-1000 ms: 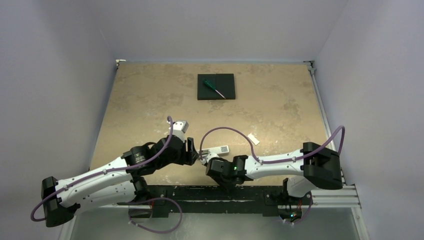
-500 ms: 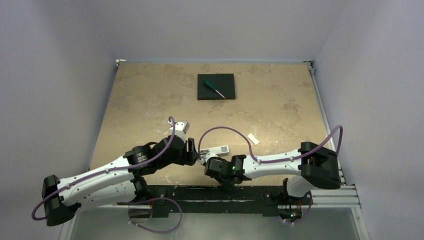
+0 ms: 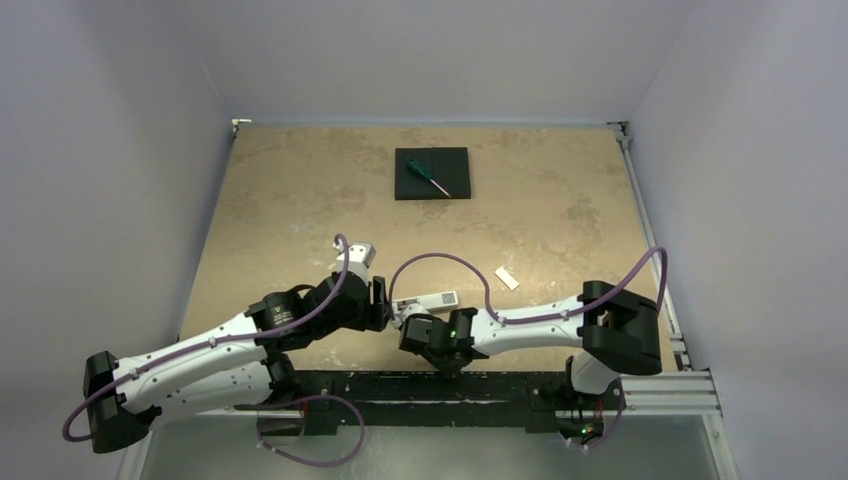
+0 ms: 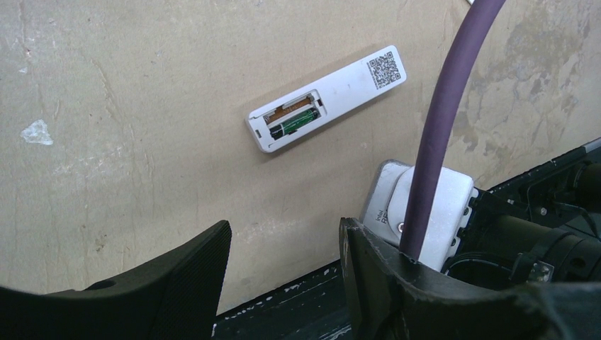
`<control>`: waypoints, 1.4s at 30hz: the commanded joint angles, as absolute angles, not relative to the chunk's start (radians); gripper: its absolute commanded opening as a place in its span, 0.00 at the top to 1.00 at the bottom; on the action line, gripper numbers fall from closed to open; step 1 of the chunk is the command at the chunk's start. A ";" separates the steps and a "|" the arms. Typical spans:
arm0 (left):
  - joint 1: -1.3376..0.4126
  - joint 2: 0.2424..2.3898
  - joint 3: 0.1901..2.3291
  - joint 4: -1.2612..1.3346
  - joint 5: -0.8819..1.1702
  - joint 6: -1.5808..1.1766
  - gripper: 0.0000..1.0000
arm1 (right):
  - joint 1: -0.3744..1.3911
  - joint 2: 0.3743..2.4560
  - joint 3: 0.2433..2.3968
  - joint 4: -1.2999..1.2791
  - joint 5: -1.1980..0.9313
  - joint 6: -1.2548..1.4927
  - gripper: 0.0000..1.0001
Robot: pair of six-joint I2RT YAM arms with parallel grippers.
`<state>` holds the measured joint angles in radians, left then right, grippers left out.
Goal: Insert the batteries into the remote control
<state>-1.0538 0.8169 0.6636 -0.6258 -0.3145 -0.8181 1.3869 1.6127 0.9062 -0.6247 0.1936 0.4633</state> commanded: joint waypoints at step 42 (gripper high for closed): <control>-1.052 0.589 0.549 -0.684 -0.432 -1.025 0.46 | 1.301 1.431 1.095 -0.526 0.260 -0.075 1.00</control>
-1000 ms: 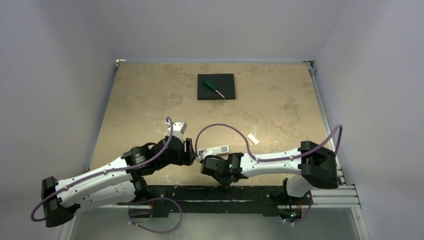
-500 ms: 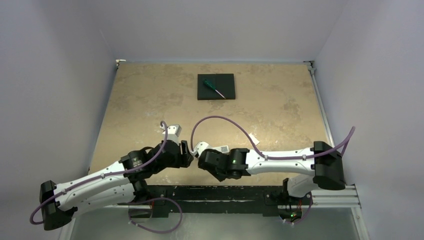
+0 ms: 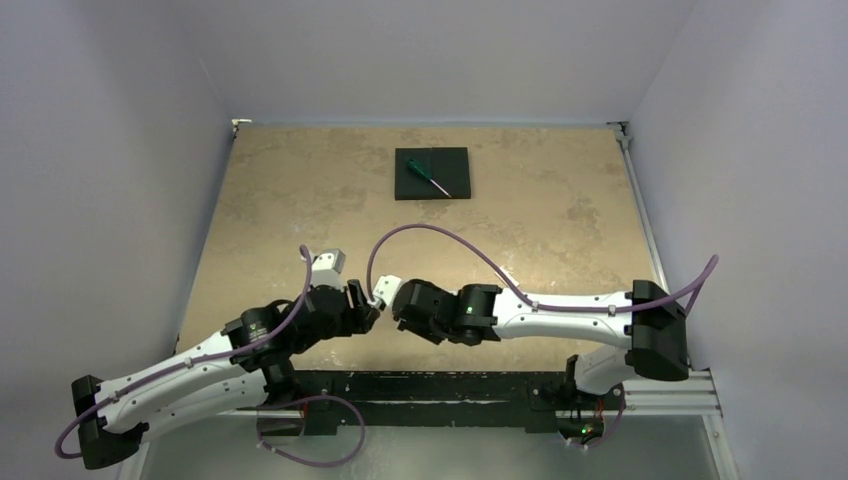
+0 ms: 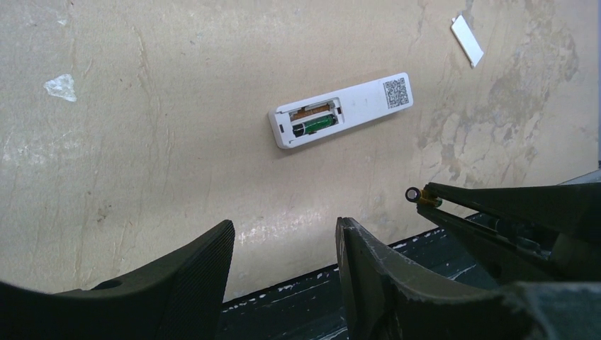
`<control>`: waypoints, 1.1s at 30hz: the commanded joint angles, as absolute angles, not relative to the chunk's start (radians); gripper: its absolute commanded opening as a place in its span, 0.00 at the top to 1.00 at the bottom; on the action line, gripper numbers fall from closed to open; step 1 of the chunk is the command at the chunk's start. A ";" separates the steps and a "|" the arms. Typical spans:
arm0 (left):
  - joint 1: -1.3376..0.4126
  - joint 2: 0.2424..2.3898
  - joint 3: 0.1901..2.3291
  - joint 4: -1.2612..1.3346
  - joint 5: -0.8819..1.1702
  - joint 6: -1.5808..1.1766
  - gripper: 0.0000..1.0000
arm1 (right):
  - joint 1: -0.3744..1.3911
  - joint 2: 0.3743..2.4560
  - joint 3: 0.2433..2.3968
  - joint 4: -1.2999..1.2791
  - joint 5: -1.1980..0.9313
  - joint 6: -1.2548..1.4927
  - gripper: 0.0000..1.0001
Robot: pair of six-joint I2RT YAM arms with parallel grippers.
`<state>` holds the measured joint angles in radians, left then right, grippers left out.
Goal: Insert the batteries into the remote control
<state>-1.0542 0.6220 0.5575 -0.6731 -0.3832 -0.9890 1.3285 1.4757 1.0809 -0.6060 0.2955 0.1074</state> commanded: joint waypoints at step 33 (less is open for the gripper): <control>-1.052 0.586 0.545 -0.680 -0.437 -1.020 0.46 | 1.099 1.691 1.195 -0.441 0.074 -0.369 1.00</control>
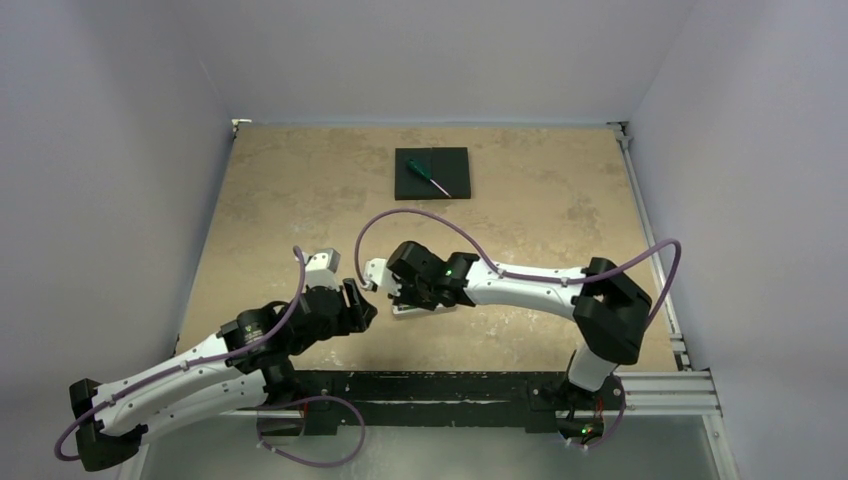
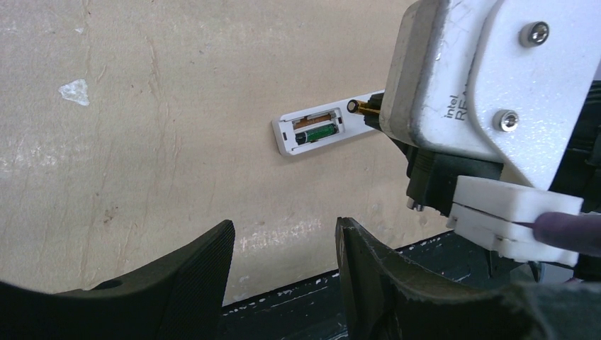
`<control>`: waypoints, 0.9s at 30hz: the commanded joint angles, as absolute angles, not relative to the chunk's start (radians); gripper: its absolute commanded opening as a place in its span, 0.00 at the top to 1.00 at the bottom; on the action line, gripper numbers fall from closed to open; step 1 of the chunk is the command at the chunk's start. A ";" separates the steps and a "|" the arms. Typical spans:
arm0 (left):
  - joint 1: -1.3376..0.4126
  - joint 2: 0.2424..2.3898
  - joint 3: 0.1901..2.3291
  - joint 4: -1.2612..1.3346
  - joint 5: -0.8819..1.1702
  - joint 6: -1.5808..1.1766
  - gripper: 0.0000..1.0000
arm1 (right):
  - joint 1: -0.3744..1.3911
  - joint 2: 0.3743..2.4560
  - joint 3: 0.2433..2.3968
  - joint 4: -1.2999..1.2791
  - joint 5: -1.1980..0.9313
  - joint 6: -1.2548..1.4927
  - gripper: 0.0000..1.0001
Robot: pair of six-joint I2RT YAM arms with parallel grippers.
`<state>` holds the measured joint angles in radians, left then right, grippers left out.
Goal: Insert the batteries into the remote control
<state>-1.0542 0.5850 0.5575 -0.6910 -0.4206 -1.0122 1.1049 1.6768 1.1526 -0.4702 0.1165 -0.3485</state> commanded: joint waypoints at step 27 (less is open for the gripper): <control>-1.052 0.586 0.540 -0.675 -0.426 -1.017 0.46 | 1.081 1.786 1.226 -0.449 0.034 -0.387 0.85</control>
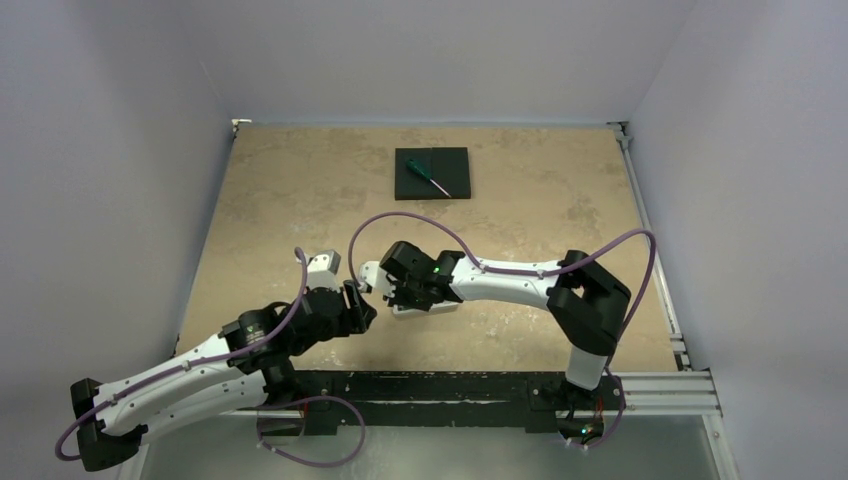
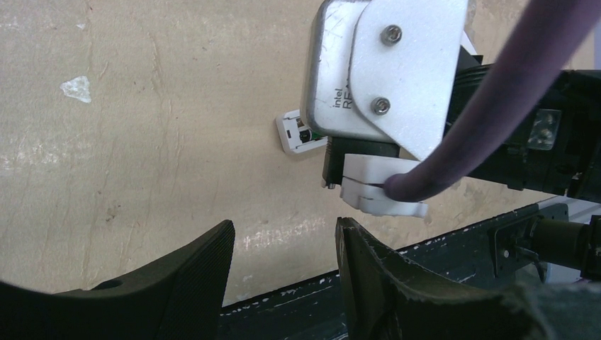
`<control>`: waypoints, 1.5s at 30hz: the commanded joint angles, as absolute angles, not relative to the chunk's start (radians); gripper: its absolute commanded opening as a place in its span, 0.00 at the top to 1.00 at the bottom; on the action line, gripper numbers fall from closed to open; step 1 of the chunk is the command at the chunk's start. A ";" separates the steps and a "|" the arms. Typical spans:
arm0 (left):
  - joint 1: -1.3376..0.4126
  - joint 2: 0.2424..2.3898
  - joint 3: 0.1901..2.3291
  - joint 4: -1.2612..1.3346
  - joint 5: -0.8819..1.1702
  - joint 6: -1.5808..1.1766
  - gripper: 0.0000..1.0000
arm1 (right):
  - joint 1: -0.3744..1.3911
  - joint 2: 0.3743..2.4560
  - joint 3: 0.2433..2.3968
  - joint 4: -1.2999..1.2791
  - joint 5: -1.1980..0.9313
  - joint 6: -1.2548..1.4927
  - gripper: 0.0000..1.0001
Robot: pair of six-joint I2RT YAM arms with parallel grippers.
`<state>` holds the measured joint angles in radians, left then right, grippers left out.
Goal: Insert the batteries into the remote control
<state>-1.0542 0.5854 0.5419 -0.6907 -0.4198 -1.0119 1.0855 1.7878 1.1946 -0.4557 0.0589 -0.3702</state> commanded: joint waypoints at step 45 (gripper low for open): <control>-1.053 0.600 0.535 -0.669 -0.413 -1.020 0.46 | 1.013 1.624 1.175 -0.426 0.082 -0.135 0.67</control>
<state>-1.0542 0.5880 0.5415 -0.6903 -0.4145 -1.0119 1.0286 1.6707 1.1862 -0.4400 0.0601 -0.2344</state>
